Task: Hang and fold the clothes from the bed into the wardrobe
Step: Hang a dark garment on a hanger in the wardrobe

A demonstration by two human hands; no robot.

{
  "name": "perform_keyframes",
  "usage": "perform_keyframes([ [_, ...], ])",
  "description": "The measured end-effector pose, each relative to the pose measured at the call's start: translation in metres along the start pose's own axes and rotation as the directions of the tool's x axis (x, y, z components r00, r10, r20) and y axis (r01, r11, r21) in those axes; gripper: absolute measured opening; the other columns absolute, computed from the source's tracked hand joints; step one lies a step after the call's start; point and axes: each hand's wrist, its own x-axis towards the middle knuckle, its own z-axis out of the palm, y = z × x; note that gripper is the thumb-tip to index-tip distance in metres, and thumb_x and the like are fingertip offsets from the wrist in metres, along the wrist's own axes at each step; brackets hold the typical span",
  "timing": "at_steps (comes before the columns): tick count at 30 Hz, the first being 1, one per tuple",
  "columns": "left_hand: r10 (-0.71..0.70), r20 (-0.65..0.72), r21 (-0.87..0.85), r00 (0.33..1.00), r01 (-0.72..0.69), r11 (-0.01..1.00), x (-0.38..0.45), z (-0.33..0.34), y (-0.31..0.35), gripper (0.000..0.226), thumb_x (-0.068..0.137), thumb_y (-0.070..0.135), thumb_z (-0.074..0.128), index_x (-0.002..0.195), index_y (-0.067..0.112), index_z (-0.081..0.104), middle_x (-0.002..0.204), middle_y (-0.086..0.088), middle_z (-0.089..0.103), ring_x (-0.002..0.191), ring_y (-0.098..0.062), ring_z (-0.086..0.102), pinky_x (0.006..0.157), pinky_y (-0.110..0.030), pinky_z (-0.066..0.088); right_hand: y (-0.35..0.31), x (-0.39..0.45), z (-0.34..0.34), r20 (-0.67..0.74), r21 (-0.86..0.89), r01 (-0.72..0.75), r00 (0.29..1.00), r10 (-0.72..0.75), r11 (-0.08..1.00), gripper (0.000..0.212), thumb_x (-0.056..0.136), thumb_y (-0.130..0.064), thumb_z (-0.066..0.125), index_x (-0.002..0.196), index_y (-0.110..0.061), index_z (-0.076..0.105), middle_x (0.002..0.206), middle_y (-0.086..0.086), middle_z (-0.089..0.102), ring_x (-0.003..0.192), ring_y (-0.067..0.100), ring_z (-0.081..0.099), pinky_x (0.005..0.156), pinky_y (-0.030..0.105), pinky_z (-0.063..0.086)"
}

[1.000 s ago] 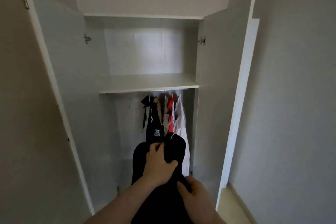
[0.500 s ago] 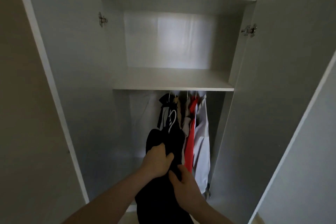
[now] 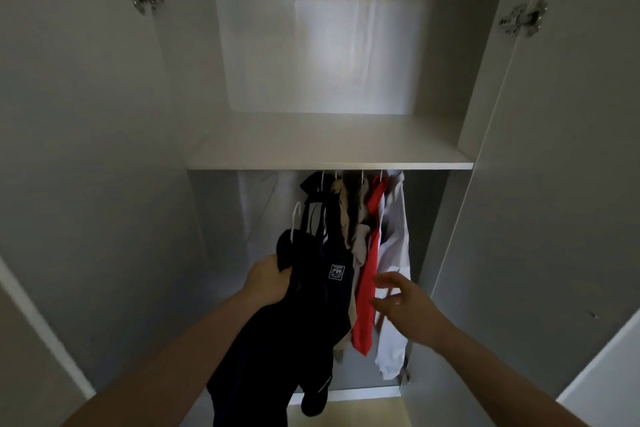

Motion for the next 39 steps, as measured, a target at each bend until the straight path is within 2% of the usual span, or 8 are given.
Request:
perform_keyframes([
  [4, -0.061, -0.011, -0.02, 0.998, 0.061, 0.998, 0.051, 0.008, -0.005, 0.035, 0.104, 0.022, 0.055, 0.07, 0.014, 0.053, 0.07, -0.009, 0.057, 0.064, -0.019, 0.055, 0.057, -0.026, 0.043, 0.01, 0.045, -0.033, 0.002, -0.049, 0.077, 0.997, -0.077, 0.996, 0.043, 0.096, -0.014, 0.069, 0.136, -0.022, 0.056, 0.124, -0.004, 0.061, 0.093, 0.002, 0.064, 0.062, 0.007, 0.05],
  [10, -0.212, -0.05, 0.136, 0.976, 0.216, 0.967, 0.112, 0.007, -0.003, 0.04, 0.104, 0.015, 0.055, 0.068, 0.025, 0.04, 0.072, 0.001, 0.043, 0.062, -0.008, 0.038, 0.063, -0.014, 0.042, 0.017, 0.106, -0.064, 0.065, -0.102, 0.1, 0.993, -0.094, 0.99, 0.036, 0.094, -0.015, 0.071, 0.124, -0.029, 0.056, 0.12, 0.018, 0.07, 0.101, 0.04, 0.07, 0.075, 0.03, 0.057],
  [16, -0.26, -0.14, 0.315, 0.956, 0.291, 0.903, 0.139, -0.002, -0.008, 0.039, 0.102, 0.018, 0.053, 0.069, 0.027, 0.033, 0.083, 0.0, 0.052, 0.084, -0.022, 0.054, 0.078, -0.03, 0.041, 0.021, 0.16, -0.067, 0.144, -0.215, 0.174, 0.979, -0.145, 0.961, 0.031, 0.092, -0.006, 0.069, 0.12, 0.005, 0.059, 0.091, 0.011, 0.065, 0.073, 0.008, 0.065, 0.062, 0.018, 0.052],
  [18, -0.213, -0.105, 0.356, 0.971, 0.237, 0.904, 0.151, 0.0, -0.008, 0.037, 0.102, 0.012, 0.048, 0.066, 0.019, 0.04, 0.086, -0.01, 0.062, 0.084, -0.027, 0.061, 0.077, -0.033, 0.048, 0.017, 0.176, -0.061, 0.189, -0.199, 0.182, 0.971, -0.145, 0.963, 0.036, 0.093, -0.011, 0.07, 0.128, -0.007, 0.06, 0.094, 0.003, 0.063, 0.069, -0.001, 0.063, 0.064, 0.013, 0.048],
  [22, -0.121, -0.107, 0.325, 0.987, 0.149, 0.934, 0.184, 0.005, -0.012, 0.038, 0.102, 0.008, 0.046, 0.065, 0.014, 0.043, 0.067, -0.005, 0.052, 0.062, -0.016, 0.049, 0.066, -0.031, 0.044, 0.009, 0.206, -0.044, 0.218, -0.201, 0.19, 0.965, -0.145, 0.961, 0.032, 0.092, -0.017, 0.073, 0.121, -0.018, 0.059, 0.126, 0.014, 0.06, 0.111, 0.028, 0.064, 0.098, 0.041, 0.055],
  [28, -0.09, -0.138, 0.202, 0.986, 0.116, 0.973, 0.246, 0.006, -0.015, 0.037, 0.104, 0.015, 0.046, 0.067, 0.015, 0.043, 0.073, -0.004, 0.055, 0.067, -0.017, 0.053, 0.061, -0.029, 0.045, 0.004, 0.246, -0.031, 0.191, -0.208, 0.141, 0.976, -0.101, 0.968, 0.039, 0.091, -0.009, 0.074, 0.127, -0.006, 0.059, 0.129, 0.014, 0.055, 0.097, 0.036, 0.068, 0.091, 0.051, 0.055],
  [33, -0.032, -0.19, 0.028, 0.981, 0.038, 0.999, 0.287, 0.01, -0.011, 0.019, 0.104, 0.023, 0.051, 0.098, 0.009, 0.062, 0.086, 0.002, 0.061, 0.076, -0.015, 0.057, 0.066, -0.025, 0.044, 0.001, 0.263, -0.027, 0.132, -0.245, 0.104, 0.989, -0.073, 0.964, 0.044, 0.092, -0.014, 0.074, 0.133, -0.012, 0.06, 0.131, 0.009, 0.06, 0.107, 0.021, 0.066, 0.096, 0.03, 0.053],
  [39, -0.006, -0.186, -0.23, 0.983, -0.037, 0.973, 0.327, 0.027, 0.008, 0.017, 0.105, 0.014, 0.053, 0.1, 0.008, 0.068, 0.099, -0.005, 0.066, 0.092, -0.021, 0.061, 0.091, -0.027, 0.05, 0.009, 0.267, -0.019, 0.109, -0.207, 0.002, 0.994, 0.021, 0.978, 0.038, 0.095, -0.02, 0.073, 0.13, -0.023, 0.059, 0.101, 0.001, 0.058, 0.07, 0.003, 0.052, 0.061, 0.01, 0.04],
])
